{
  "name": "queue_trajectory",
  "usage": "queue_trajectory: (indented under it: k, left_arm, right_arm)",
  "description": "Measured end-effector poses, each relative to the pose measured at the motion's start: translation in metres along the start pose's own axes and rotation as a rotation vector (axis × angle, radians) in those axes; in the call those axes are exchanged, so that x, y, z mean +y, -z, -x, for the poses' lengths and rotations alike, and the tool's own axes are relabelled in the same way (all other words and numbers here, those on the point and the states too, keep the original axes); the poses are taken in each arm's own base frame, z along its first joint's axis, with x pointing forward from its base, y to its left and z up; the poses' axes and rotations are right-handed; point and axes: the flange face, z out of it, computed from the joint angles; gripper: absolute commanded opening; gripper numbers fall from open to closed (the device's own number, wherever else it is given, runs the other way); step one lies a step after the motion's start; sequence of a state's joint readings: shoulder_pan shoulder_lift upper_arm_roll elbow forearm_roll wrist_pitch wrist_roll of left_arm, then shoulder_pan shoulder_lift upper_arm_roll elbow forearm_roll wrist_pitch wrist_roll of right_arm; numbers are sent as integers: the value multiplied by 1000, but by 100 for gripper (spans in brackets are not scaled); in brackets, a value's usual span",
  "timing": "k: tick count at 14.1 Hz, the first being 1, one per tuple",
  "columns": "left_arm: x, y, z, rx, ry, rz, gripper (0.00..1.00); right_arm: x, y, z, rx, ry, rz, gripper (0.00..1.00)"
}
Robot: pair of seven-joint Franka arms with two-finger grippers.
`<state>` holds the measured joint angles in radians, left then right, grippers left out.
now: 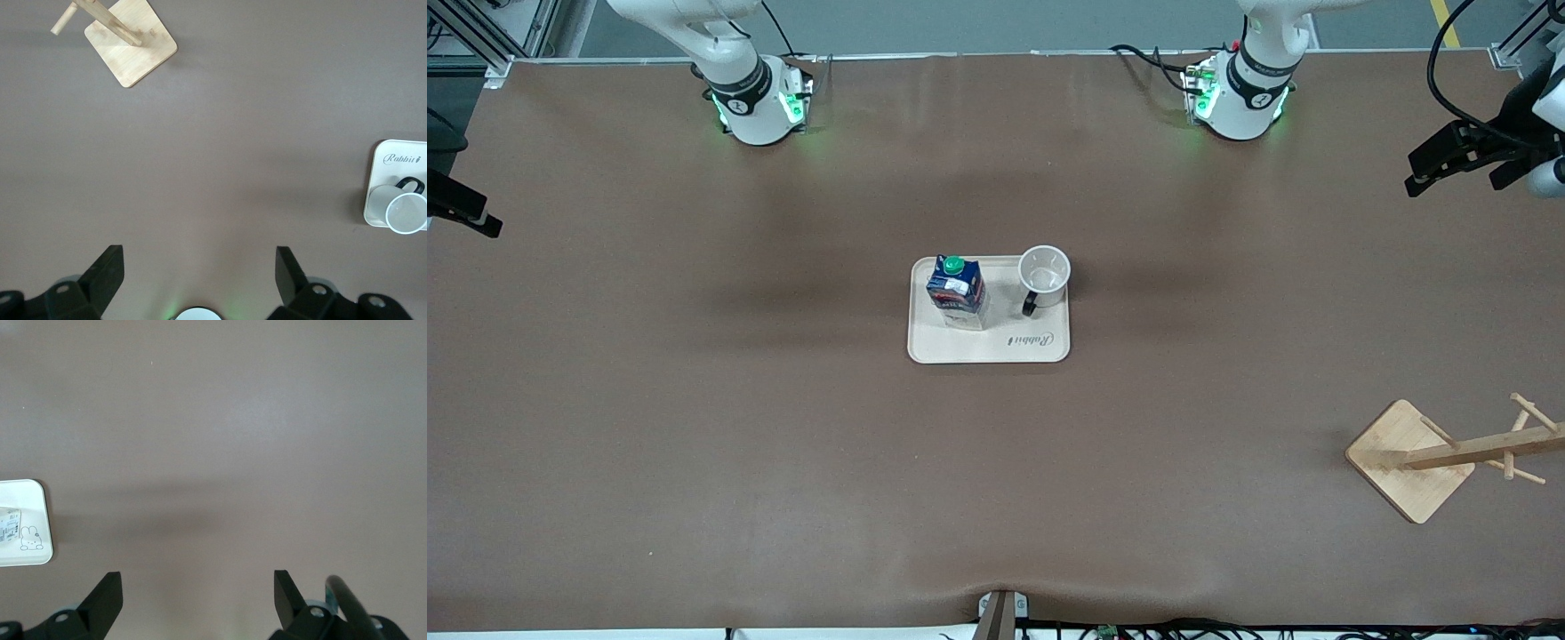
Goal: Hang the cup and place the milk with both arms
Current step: 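Move the left gripper from rest toward the white mug on the tray, then lower the left gripper into the white mug's rim and grasp it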
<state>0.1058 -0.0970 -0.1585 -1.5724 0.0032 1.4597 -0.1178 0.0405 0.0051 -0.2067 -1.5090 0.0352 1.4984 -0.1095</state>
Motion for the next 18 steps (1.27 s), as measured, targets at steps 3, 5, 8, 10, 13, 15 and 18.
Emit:
queue_trajectory:
  k: [3,5,8,10,13,15,18]
  left_arm:
    - [0,0,0,0,0,0,100]
    - [1,0,0,0,-3,0,100]
    - [3,-6,-4,-11,-6,0,100]
    - [8,-13,-8,-25,-9,0,100]
    - [47,-33,-16,-52,17,-5,100]
    - [87,-54,-20,-57,26,-4,100]
    - [131,-88,-21,-68,0,1,100]
  right_arm:
    - [1,-1,-1,-3,-2,0,100]
    - [1,-2,-1,-3,-2,0,100]
    - [1,-2,-1,-3,-3,0,100]
    - [2,-2,-1,-3,-4,0,100]
    - [3,-2,-1,-4,-5,0,100]
    - [3,-2,-1,-4,-7,0,100]
    - [4,-2,-1,-4,-7,0,100]
